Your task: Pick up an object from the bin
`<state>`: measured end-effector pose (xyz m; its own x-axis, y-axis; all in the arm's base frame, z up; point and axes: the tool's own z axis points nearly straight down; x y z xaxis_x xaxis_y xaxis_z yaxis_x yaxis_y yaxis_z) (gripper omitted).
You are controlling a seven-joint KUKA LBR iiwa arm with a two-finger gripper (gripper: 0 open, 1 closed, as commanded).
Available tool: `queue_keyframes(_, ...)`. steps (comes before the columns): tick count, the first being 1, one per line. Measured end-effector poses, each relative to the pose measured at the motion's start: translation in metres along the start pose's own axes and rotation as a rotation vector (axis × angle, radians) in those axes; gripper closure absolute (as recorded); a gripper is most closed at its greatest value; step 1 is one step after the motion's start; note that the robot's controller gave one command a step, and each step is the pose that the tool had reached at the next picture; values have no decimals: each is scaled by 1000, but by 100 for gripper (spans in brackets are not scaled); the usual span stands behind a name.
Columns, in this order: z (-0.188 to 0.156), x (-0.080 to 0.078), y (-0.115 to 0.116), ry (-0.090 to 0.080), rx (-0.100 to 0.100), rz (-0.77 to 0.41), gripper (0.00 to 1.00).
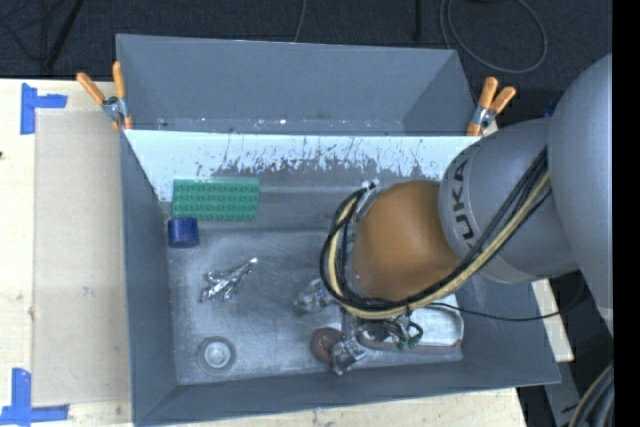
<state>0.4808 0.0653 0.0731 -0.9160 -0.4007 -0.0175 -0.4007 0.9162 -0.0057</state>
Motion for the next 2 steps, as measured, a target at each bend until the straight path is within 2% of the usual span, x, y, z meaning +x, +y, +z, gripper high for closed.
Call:
queue_keyframes(1,0,2,1,9,-4,3,100)
queue_keyframes(2,-146,33,-92,13,-3,-222,100)
